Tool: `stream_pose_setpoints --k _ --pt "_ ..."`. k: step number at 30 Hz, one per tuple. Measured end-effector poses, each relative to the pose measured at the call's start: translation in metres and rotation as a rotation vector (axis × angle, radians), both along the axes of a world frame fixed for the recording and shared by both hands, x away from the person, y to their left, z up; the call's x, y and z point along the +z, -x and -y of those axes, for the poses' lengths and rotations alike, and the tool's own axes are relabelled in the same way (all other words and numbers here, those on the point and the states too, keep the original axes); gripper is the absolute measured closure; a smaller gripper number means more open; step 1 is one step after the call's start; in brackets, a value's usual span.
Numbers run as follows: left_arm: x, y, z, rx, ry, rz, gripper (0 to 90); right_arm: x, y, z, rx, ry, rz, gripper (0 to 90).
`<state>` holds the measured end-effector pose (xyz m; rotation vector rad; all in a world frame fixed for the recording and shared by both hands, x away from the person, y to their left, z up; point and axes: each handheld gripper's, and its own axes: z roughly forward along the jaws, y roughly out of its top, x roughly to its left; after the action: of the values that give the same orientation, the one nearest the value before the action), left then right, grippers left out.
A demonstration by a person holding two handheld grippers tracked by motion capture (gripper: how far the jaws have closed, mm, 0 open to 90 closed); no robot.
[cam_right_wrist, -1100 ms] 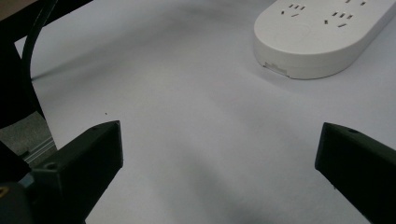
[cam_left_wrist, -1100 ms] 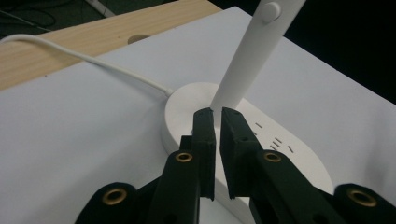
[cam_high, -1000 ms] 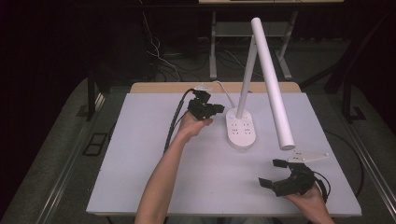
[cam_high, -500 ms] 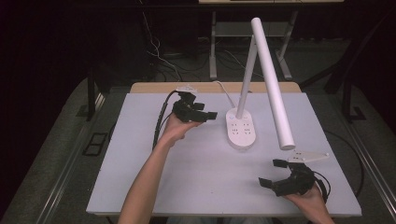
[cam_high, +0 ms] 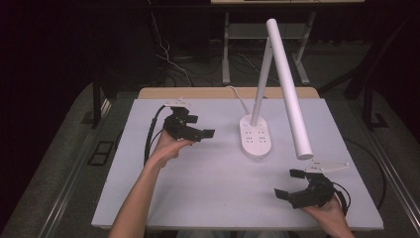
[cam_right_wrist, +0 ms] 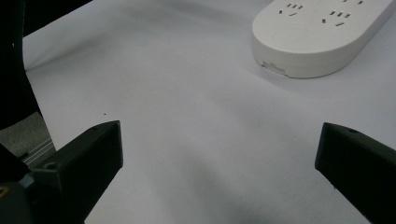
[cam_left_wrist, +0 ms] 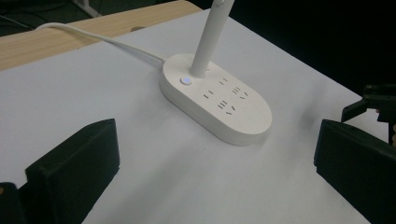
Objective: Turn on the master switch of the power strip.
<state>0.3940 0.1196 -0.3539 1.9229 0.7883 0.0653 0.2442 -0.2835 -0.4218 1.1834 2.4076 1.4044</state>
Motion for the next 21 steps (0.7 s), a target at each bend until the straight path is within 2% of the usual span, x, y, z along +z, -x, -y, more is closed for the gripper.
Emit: stream_pose_setpoints --k 13,21 --pt "-0.009 0.034 -0.025 0.032 0.022 0.016 0.0 0.0 0.0 -0.001 -0.002 0.002 -0.005 0.2" --pt "-0.025 0.065 -0.036 0.054 0.031 0.025 0.0 -0.001 0.0 -0.002 -0.002 0.005 -0.009 0.3"
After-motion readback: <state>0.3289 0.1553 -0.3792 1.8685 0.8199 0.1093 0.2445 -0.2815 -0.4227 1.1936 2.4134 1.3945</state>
